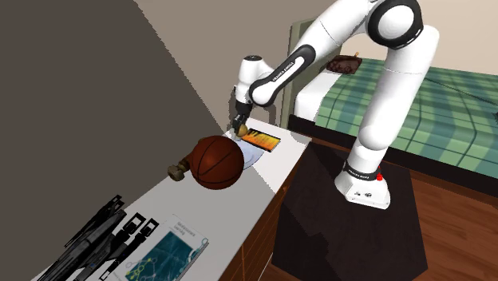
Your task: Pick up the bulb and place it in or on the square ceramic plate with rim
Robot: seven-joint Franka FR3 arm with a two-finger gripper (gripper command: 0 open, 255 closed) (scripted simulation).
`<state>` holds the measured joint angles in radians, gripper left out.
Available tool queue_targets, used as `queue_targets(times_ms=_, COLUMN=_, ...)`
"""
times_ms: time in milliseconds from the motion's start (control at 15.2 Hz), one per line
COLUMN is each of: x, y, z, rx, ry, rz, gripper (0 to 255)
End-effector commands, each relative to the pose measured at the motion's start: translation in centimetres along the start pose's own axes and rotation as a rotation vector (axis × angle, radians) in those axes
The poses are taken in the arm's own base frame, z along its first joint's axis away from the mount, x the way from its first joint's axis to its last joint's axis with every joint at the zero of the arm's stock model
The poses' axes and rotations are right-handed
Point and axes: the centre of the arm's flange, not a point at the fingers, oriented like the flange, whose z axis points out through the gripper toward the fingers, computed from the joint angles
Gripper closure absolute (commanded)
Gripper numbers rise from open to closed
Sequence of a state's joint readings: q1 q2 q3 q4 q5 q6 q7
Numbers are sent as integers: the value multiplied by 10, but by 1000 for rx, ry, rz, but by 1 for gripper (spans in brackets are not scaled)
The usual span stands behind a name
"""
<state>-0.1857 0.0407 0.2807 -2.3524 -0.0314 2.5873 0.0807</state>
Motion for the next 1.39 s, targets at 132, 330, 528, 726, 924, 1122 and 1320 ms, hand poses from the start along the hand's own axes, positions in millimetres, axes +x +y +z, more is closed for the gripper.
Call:
queue_targets(times_ms=132, x=0, y=1, z=20, rx=0, ry=0, rz=0, gripper=255)
queue_targets(times_ms=330, x=-3, y=1, z=36, rx=0, ry=0, rz=0, gripper=255)
queue_targets(times_ms=528, x=-6, y=2, z=51, rx=0, ry=0, rz=0, gripper=255)
queue_targets(times_ms=726, x=-9, y=2, z=67, rx=0, ry=0, rz=0, gripper=255)
queue_targets(times_ms=924, x=-12, y=2, z=82, rx=0, ry=0, rz=0, gripper=255)
queue_targets(times_ms=1122, x=-14, y=2, z=87, rx=0, ry=0, rz=-1, gripper=255)
queue_targets(times_ms=1320, x=-14, y=2, z=87, rx=0, ry=0, rz=0, gripper=255)
